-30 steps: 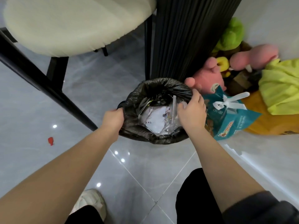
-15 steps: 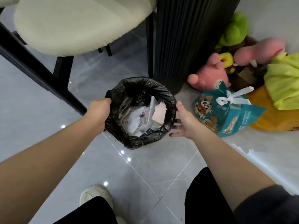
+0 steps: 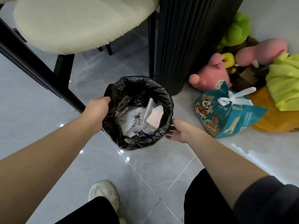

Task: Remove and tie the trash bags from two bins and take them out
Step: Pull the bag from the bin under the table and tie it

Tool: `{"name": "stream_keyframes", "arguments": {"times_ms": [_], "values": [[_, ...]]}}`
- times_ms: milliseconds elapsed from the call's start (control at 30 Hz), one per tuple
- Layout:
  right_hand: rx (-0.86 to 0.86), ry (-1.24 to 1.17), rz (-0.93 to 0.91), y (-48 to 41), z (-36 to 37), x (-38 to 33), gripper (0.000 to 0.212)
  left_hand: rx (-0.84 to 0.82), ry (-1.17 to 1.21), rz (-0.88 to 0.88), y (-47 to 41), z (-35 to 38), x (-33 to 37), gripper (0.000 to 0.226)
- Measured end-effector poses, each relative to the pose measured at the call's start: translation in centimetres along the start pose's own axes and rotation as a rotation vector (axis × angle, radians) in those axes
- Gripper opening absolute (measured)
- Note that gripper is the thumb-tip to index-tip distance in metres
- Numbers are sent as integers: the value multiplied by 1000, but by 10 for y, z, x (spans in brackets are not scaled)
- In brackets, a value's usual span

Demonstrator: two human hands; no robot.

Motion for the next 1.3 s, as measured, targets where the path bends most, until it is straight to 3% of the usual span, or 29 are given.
{"name": "stream_keyframes", "arguments": {"times_ms": [133,300,367,467,600,733,833,933,1000,1067,1167,1300], "values": [[-31,-154,76,-3,6,6,30,-44,-7,14,2,8,1,14],[-4,-11,156,-4,2,12,29,-55,-26,8,-1,10,0,36],[54,-173,25,0,-4,-3,19,-52,-19,13,-2,8,1,36],[117,-547,-216,5,-19,-31,27,-49,-31,39,-4,7,5,29],[253,-683,-409,12,-47,-51,22,-92,-79,47,-8,6,11,22],[435,-624,-552,25,-80,-60,16,-87,-145,42,-12,11,16,8],[464,-387,-610,33,-86,-63,15,-108,-268,-7,-12,20,12,7],[390,-236,-610,38,-78,-64,24,-91,-297,-2,-19,21,12,19],[368,-171,-622,37,-76,-66,12,-69,-274,46,-26,20,17,37],[375,-164,-642,37,-75,-67,15,-52,-196,76,-27,19,25,46],[352,-271,-676,40,-74,-73,24,-71,-25,2,-28,21,27,28],[264,-319,-724,42,-70,-79,27,-184,-354,142,-28,27,31,17]]}}
Point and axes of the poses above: each hand's wrist, its own y-axis away from the middle knuckle, its own z-axis out of the palm, x = y × z, the point moved 5 cm from there along -y, towards the middle knuckle, and after that the axes turned 5 degrees about -x, right-handed, at the moved point
